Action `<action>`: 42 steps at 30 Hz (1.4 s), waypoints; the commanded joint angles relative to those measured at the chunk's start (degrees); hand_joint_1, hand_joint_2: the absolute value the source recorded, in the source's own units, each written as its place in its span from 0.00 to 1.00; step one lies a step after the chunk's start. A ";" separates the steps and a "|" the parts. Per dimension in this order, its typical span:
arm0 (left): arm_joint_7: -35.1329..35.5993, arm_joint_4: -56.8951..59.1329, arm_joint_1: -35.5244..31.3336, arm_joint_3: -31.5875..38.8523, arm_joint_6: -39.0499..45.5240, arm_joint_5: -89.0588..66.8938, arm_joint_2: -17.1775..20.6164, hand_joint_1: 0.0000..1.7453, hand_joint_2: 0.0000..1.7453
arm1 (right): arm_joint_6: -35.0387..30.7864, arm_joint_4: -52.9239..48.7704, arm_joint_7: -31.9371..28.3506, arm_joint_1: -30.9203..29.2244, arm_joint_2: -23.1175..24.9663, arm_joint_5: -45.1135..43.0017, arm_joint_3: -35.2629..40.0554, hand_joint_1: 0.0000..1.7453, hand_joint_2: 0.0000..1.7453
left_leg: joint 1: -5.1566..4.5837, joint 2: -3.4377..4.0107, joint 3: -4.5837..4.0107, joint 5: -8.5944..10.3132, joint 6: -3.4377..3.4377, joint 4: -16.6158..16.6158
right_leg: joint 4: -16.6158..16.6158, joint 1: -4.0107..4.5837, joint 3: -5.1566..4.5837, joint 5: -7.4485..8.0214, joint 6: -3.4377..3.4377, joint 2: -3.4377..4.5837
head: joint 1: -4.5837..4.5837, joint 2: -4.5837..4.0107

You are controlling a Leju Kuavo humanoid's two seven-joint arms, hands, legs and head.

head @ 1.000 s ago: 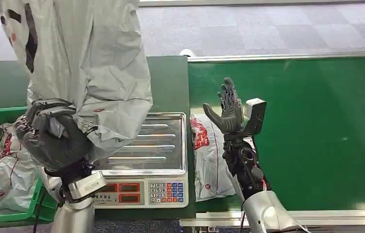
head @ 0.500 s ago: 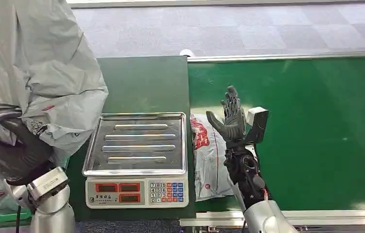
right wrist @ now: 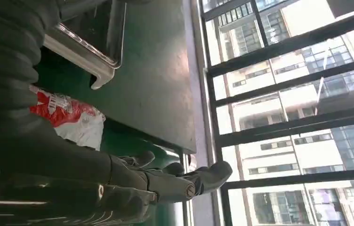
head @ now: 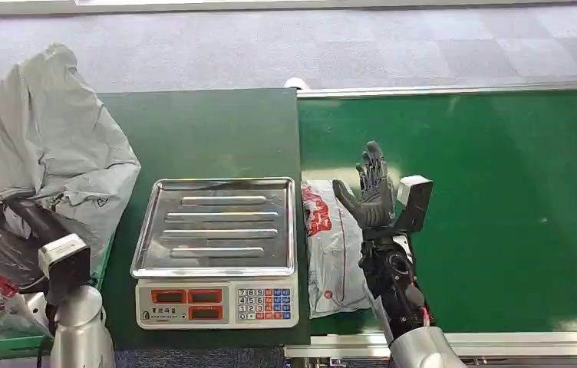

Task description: Moved the parcel from conveyor to table for the left to box.

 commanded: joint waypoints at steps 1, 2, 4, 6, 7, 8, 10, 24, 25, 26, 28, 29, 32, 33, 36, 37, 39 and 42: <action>-0.50 11.95 -3.34 12.70 0.90 3.36 -1.07 1.00 0.00 | 1.37 2.25 0.63 -2.67 -0.94 1.51 2.22 0.00 1.00 | 0.00 0.01 0.16 0.02 0.01 -0.10 | -0.10 0.00 0.16 0.02 -0.02 0.03 | 0.02 0.00; -0.50 10.87 -3.31 14.15 0.90 3.90 -1.07 1.00 0.00 | 1.42 2.55 0.73 -2.89 -0.60 1.78 2.06 0.00 1.00 | -0.03 0.12 0.08 0.00 0.01 -0.05 | -0.02 -0.02 0.05 0.01 -0.01 0.10 | -0.02 0.00; -0.50 12.35 -4.01 17.37 0.90 7.98 -1.07 1.00 0.00 | 1.46 2.97 0.81 -3.02 -0.18 2.46 1.72 0.00 1.00 | 0.03 0.12 0.09 -0.02 0.00 -0.04 | -0.03 0.04 0.07 0.01 -0.04 0.11 | 0.00 0.00; -0.50 10.87 -4.34 19.72 0.90 6.71 -1.07 1.00 0.00 | 1.42 3.05 0.79 -2.87 -0.10 2.77 1.44 0.00 1.00 | 0.03 0.12 0.17 -0.02 0.00 -0.09 | -0.08 0.04 0.14 0.01 -0.04 0.13 | 0.00 0.00; -0.50 9.42 -4.57 20.85 0.90 5.99 -1.07 1.00 0.00 | 1.50 2.97 0.76 -2.74 -0.07 2.94 1.34 0.00 1.00 | 0.02 0.07 0.10 -0.01 0.01 -0.06 | -0.04 0.03 0.09 0.00 -0.03 0.07 | 0.00 0.00; -0.50 9.11 -4.59 21.02 0.90 5.91 -1.07 1.00 0.00 | 1.50 2.95 0.75 -2.70 -0.05 2.96 1.31 0.00 1.00 | 0.02 0.06 0.04 -0.01 0.01 -0.04 | -0.02 0.04 0.03 0.00 -0.02 0.06 | 0.00 0.00; -0.50 6.82 -4.70 22.24 0.90 4.37 -1.07 1.00 0.00 | 1.59 2.52 0.75 -2.39 0.11 3.25 1.11 0.00 1.00 | 0.07 0.07 0.08 -0.03 0.02 -0.04 | -0.06 0.09 0.09 0.01 -0.02 0.09 | 0.00 0.00; -0.50 -5.63 -4.17 24.31 0.90 -8.81 -1.07 0.97 0.00 | 1.63 0.77 1.55 -1.30 0.60 4.20 0.84 0.00 1.00 | 0.11 0.02 0.05 -0.05 0.02 -0.01 | -0.05 0.13 0.11 -0.02 -0.04 0.04 | 0.00 0.00; -0.50 -4.43 -3.69 23.32 0.90 -11.49 -1.07 0.98 0.00 | 1.49 0.17 2.26 -1.03 0.36 4.04 1.16 0.00 1.00 | 0.07 -0.04 0.04 -0.01 0.02 -0.04 | -0.05 0.09 0.09 -0.02 -0.03 -0.02 | 0.00 0.00; -0.50 -3.78 -3.04 22.75 0.90 -13.19 -1.07 0.95 0.00 | 1.45 -0.03 1.92 -0.87 0.45 4.41 1.01 0.00 1.00 | 0.06 -0.04 0.02 0.00 0.02 -0.04 | -0.04 0.08 0.07 -0.01 -0.02 -0.03 | 0.02 0.00; -0.50 -0.39 -3.50 22.49 0.90 -14.53 -1.07 0.95 0.00 | 1.51 -0.12 2.43 -0.85 0.40 4.69 0.97 0.00 1.00 | 0.05 -0.04 0.08 0.00 0.03 -0.07 | -0.08 0.07 0.13 -0.01 -0.02 0.00 | 0.00 0.00; -0.50 -0.39 -3.50 22.49 0.90 -14.53 -1.07 0.93 0.00 | 1.51 -0.12 2.43 -0.85 0.40 4.69 0.97 0.00 1.00 | 0.03 -0.05 0.05 0.01 0.02 -0.07 | -0.04 0.04 0.09 -0.02 -0.01 -0.04 | 0.04 0.00; -0.50 0.91 -3.96 22.98 0.90 -16.73 -1.07 0.80 0.00 | 1.50 -0.53 2.42 -0.65 0.42 4.72 0.66 0.00 1.00 | 0.03 -0.06 0.03 0.02 0.01 -0.07 | -0.04 0.04 0.07 -0.01 -0.02 -0.05 | 0.00 0.00; -0.50 0.91 -3.96 22.98 0.90 -16.73 -1.07 0.81 0.00 | 1.50 -0.53 2.42 -0.65 0.42 4.72 0.66 0.00 1.00 | 0.02 -0.05 0.04 0.02 0.01 -0.06 | -0.03 0.03 0.07 -0.02 -0.02 -0.04 | 0.02 0.00; -0.50 1.12 -4.12 24.19 0.90 -21.05 -1.07 0.85 0.00 | 1.82 -0.64 2.89 -0.84 0.62 5.13 0.45 0.00 1.00 | 0.04 -0.12 0.11 0.01 0.01 -0.10 | -0.09 0.06 0.16 -0.03 -0.04 -0.08 | 0.02 0.00; -0.50 0.95 -3.97 24.71 0.90 -23.03 -1.07 0.83 0.00 | 1.96 -0.45 2.89 -1.03 0.72 5.25 0.41 0.00 1.00 | 0.04 -0.07 0.12 0.01 0.01 -0.11 | -0.09 0.06 0.16 -0.02 -0.04 -0.04 | 0.02 0.00; -0.50 0.89 -3.77 24.51 0.90 -25.32 -1.07 0.82 0.00 | 1.96 -0.32 2.89 -1.13 0.77 5.41 0.33 0.00 1.00 | 0.03 0.00 0.03 0.00 0.01 -0.05 | -0.02 0.05 0.04 -0.01 -0.02 0.01 | 0.02 0.00; -0.50 -1.35 -3.74 24.95 0.90 -28.69 -1.07 0.87 0.00 | 2.40 -0.05 2.92 -1.31 0.83 5.64 0.45 0.00 1.00 | 0.04 0.00 0.02 0.00 0.01 -0.04 | -0.02 0.05 0.04 -0.01 -0.02 0.01 | 0.02 0.00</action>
